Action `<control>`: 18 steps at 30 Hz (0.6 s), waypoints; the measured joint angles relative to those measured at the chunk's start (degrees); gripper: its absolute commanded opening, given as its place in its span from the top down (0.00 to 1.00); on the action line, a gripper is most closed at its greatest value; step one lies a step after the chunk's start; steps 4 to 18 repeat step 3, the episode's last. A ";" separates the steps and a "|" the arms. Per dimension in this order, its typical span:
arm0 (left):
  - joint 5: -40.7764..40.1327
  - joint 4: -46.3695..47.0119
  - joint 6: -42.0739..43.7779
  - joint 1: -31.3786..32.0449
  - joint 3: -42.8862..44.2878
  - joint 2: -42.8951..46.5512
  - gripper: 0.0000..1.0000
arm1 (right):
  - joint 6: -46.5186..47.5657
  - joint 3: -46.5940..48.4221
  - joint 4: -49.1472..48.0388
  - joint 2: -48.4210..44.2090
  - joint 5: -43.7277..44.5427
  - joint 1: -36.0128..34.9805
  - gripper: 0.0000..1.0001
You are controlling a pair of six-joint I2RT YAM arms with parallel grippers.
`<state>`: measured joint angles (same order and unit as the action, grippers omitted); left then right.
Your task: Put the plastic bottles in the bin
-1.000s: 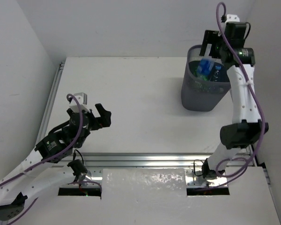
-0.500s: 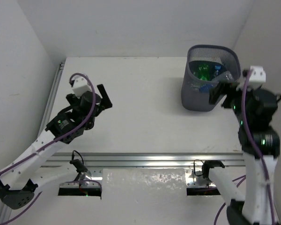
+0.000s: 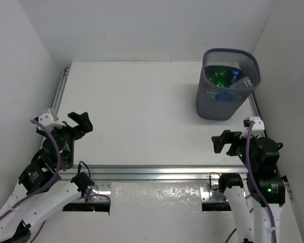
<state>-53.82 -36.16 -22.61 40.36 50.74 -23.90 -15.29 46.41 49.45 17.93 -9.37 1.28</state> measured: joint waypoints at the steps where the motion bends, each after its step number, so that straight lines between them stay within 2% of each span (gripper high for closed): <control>1: 0.09 0.28 0.46 0.00 -1.44 0.92 0.00 | -0.11 0.15 -0.09 -0.11 -0.46 -0.04 0.01; 18: 0.39 0.22 0.92 0.00 -3.06 1.25 0.00 | -0.20 0.20 -0.11 -0.04 -0.76 -0.09 0.01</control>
